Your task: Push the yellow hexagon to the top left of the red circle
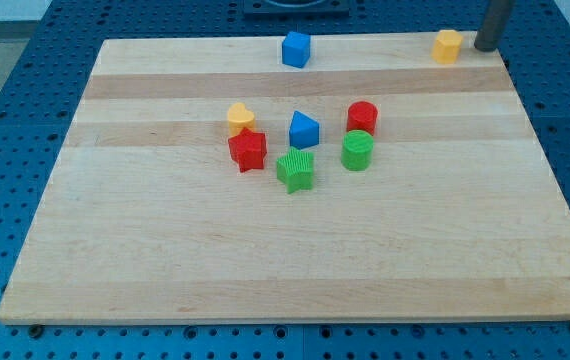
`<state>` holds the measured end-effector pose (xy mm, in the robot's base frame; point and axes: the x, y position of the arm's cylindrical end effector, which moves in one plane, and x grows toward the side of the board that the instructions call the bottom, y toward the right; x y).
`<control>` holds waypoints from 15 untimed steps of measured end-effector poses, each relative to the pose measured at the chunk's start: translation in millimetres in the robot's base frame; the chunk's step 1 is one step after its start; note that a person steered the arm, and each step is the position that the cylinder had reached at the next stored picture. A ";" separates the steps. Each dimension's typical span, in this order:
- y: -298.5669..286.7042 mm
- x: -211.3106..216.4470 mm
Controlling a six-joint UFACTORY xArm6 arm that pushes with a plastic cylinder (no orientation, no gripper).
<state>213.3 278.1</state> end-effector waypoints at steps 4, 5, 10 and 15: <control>-43.9 14.0; -66.7 14.0; -139.9 26.9; -152.4 69.9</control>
<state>283.3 125.7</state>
